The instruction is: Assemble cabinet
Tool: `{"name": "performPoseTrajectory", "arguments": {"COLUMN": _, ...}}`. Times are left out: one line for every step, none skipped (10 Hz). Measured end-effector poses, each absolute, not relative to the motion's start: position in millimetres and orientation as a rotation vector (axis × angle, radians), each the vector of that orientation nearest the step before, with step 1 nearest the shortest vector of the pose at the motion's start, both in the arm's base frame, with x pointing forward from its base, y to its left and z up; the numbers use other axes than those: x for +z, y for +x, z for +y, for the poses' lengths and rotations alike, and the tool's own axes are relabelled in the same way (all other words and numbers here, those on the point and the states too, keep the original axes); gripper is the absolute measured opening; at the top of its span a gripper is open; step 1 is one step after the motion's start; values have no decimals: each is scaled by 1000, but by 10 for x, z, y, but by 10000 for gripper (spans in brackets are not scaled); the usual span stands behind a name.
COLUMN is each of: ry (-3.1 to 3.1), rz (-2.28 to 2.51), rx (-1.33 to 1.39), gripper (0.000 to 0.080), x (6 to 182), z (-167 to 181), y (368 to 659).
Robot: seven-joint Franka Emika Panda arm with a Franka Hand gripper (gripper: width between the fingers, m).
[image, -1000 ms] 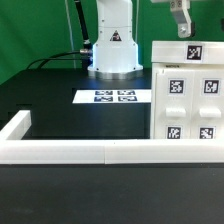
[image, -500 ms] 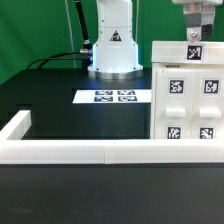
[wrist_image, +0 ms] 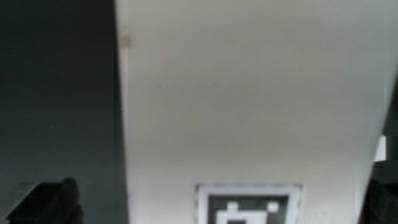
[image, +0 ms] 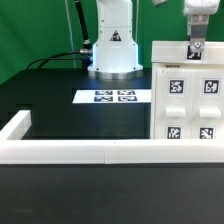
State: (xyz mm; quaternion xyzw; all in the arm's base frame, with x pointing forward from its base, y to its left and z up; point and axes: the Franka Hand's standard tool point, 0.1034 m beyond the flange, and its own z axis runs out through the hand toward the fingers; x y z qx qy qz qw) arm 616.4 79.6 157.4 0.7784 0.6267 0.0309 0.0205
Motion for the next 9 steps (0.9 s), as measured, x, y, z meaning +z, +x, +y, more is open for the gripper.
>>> {"name": "performPoseTrajectory", "arguments": {"ry": 2417, "rz": 1943, "rx": 90, "gripper": 711, "x": 1514, "z": 792, "y": 6159}}
{"name": "performPoseTrajectory", "arguments": {"ry": 2424, "rz": 1935, "rx": 88, "gripper": 575, "x": 1498, "z": 789, "y": 6156}}
{"name": "performPoseTrajectory", "arguments": {"ry": 2428, "rz": 1930, "rx": 88, "gripper": 575, "x": 1497, "z": 785, "y": 6156}}
{"name": "performPoseTrajectory", "arguments": {"ry": 2430, "rz": 1927, "rx": 88, "gripper": 541, "x": 1497, "z": 782, "y": 6156}}
{"name": "performPoseTrajectory", "arguments": {"ry": 2454, "rz": 1898, "rx": 89, "gripper": 541, "x": 1496, "z": 780, "y": 6156}}
{"name": "performPoseTrajectory", "arguments": {"ry": 2467, "rz": 1882, "rx": 89, "gripper": 541, "x": 1496, "z": 778, "y": 6156}}
{"name": "performPoseTrajectory", "arguments": {"ry": 2513, "rz": 1823, "rx": 91, "gripper": 541, "x": 1495, "z": 779, "y": 6156}}
{"name": "performPoseTrajectory", "arguments": {"ry": 2595, "rz": 1710, "rx": 94, "gripper": 541, "x": 1495, "z": 779, "y": 6156}}
{"name": "performPoseTrajectory", "arguments": {"ry": 2656, "rz": 1621, "rx": 99, "gripper": 541, "x": 1491, "z": 775, "y": 6154}}
